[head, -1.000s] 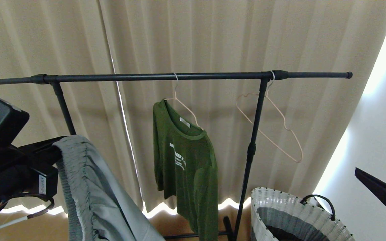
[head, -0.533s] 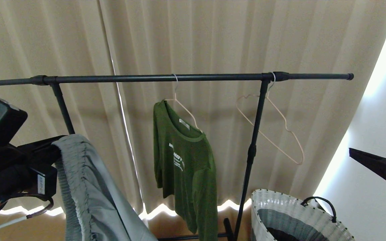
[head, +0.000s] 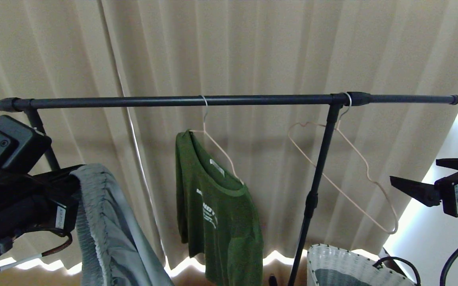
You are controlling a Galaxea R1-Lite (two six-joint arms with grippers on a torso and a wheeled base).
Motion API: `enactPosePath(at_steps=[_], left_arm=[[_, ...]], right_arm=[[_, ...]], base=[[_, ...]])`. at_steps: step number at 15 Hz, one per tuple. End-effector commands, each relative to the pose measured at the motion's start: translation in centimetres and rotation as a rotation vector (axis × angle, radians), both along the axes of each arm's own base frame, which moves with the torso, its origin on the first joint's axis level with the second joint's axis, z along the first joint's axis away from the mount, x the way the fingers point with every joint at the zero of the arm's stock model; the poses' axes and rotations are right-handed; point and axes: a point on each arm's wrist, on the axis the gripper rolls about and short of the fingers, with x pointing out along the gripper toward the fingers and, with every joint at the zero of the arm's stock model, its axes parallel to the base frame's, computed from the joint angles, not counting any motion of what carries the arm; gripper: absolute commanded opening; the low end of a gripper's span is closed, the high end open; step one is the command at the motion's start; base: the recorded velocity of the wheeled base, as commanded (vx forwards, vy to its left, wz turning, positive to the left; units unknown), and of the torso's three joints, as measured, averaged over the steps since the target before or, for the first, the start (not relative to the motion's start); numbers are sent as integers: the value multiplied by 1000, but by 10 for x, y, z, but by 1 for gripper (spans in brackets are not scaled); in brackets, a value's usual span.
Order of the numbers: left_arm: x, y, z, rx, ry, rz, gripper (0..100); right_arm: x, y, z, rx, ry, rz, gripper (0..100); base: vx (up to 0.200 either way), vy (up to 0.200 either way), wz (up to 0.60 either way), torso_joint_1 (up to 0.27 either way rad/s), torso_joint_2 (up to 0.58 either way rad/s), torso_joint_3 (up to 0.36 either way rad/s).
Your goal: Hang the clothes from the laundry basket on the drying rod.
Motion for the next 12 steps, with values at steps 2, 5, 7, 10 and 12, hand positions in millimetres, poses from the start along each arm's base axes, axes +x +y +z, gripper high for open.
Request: enactPosePath(at_steps=[2, 5, 7, 10, 12], left_arm=[[1, 0, -4, 10, 14, 0, 0], [1, -1, -6, 16, 19, -6, 0], [1, -1, -6, 14, 19, -5, 0], [0, -1, -6, 15, 20, -7, 0], [-1, -1, -9, 20, 27, -7, 0]], right_arm=[[29, 9, -11, 14, 81, 5, 100], [59, 24, -20, 95, 152, -18, 100], [73, 28, -27, 122, 179, -39, 100], [87, 35, -43, 122, 236, -45, 100], [87, 36, -45, 120, 234, -41, 100]], base=[[0, 0, 0, 0, 0, 0], [0, 0, 0, 0, 0, 0], [0, 0, 0, 0, 0, 0], [0, 0, 0, 0, 0, 0], [0, 0, 0, 0, 0, 0]])
